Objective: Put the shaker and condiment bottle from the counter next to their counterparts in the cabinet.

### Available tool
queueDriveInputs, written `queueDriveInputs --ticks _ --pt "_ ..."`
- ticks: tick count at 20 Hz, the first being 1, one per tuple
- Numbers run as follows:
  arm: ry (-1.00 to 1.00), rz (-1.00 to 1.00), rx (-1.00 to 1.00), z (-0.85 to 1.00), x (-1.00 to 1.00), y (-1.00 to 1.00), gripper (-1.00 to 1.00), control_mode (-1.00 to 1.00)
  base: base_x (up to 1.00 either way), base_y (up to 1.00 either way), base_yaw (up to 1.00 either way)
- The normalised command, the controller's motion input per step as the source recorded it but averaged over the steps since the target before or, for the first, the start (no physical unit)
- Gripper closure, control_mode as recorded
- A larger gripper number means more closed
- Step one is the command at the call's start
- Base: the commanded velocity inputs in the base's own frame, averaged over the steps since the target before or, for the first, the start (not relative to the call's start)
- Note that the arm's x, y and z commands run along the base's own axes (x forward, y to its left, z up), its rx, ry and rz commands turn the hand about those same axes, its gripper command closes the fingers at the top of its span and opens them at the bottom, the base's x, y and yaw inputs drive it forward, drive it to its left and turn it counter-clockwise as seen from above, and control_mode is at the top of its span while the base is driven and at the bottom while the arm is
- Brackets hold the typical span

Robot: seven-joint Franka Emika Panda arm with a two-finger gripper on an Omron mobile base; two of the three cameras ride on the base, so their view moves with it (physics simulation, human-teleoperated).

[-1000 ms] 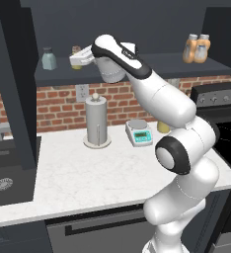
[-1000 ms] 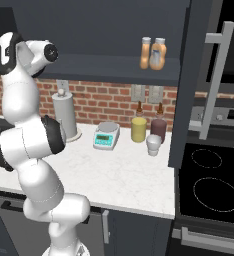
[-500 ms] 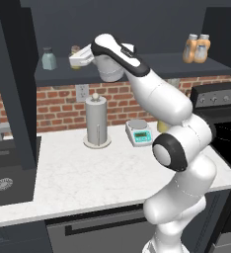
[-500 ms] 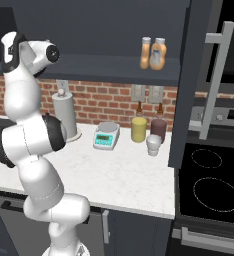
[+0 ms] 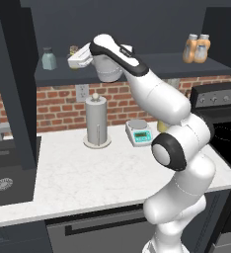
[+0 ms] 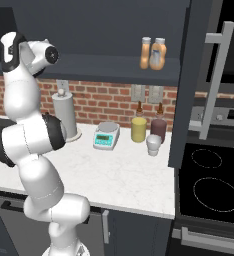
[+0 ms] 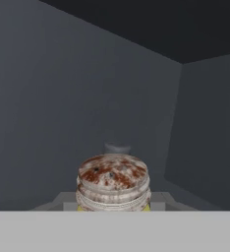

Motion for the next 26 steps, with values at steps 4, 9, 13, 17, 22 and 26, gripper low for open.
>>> queueDriveInputs --ticks 4,9,13,17,22,26 --pt "0.00 0.00 0.00 0.00 0.00 0.06 1.00 -1.00 0.00 0.00 0.00" --pt "0.00 0.00 0.00 0.00 0.00 0.04 1.00 -1.00 0.00 0.00 0.00" --pt "0.00 0.00 0.00 0.00 0.00 0.03 1.00 -1.00 0.00 0.00 0.00" --pt "0.00 0.00 0.00 0.00 0.00 0.01 1.00 -1.00 0.00 0.00 0.00" --pt "0.00 0.00 0.00 0.00 0.01 0.02 1.00 -1.00 0.00 0.00 0.00" --pt "0.00 0.00 0.00 -0.01 0.13 0.11 1.00 -1.00 0.00 0.00 0.00"
